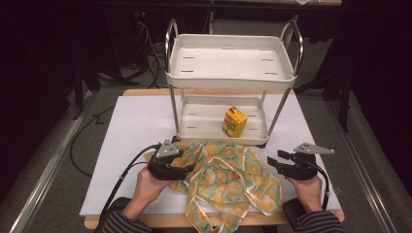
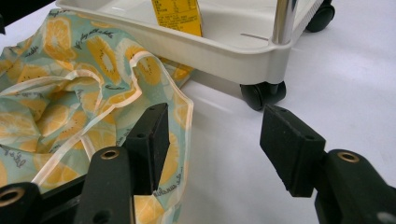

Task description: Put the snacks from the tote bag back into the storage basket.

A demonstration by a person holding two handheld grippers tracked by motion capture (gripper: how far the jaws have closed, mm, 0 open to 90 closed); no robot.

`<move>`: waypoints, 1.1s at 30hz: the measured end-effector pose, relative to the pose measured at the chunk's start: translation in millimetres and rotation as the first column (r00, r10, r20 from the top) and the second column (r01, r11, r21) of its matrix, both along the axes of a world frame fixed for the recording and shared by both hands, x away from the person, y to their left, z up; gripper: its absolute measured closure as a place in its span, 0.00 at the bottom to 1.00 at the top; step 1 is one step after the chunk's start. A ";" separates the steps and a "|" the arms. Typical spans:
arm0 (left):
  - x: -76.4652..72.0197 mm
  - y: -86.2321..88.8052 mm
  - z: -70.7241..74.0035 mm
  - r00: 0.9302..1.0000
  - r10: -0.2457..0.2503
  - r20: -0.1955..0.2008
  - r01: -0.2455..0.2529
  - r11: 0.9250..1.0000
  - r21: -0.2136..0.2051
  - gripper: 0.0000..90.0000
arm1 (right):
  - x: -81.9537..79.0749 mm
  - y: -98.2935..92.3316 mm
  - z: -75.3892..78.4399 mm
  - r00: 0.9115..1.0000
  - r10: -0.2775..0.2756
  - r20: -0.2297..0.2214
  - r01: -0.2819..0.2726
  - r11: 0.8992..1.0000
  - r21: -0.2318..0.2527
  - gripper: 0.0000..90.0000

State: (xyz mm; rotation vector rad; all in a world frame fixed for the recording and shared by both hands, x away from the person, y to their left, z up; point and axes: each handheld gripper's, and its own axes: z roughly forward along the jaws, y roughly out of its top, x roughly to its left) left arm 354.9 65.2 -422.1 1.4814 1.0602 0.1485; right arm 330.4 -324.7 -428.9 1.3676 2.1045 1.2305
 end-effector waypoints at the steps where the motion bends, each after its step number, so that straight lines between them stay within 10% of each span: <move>1: 0.8 1.3 0.5 1.000 0.005 0.000 -0.005 1.000 -0.004 0.37 | 0.0 0.0 -0.5 1.000 -0.005 -0.006 0.005 1.000 0.005 0.48; 20: 31.9 31.6 -5.0 0.986 0.151 -0.065 -0.153 0.988 -0.030 0.38 | 9.9 -17.9 -8.6 0.994 -0.098 -0.050 0.103 0.989 0.104 0.49; 33: 51.9 45.1 -16.9 0.966 0.235 -0.107 -0.233 0.972 0.024 0.39 | 22.3 -23.9 -16.8 0.982 -0.174 -0.079 0.179 0.982 0.062 0.49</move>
